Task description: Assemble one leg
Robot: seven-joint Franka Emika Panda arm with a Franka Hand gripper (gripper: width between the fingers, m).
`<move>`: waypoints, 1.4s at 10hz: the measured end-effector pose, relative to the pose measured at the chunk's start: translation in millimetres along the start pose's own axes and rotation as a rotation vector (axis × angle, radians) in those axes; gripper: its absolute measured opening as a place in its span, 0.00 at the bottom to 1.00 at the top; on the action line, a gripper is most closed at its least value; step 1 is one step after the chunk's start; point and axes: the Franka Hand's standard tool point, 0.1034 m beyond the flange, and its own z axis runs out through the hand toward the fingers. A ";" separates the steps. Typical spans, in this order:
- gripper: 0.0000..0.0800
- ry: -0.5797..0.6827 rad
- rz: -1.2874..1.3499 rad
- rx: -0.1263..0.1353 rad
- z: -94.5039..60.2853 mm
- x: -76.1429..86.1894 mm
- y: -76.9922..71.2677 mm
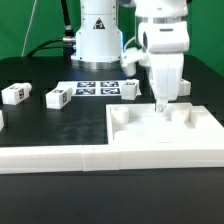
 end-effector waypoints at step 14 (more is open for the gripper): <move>0.81 0.014 1.049 0.033 3.0 33.5 -46.4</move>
Offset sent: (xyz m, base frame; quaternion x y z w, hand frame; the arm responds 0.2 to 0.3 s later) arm 0.0000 0.0000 0.0000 0.0000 0.0000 0.0000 1.0000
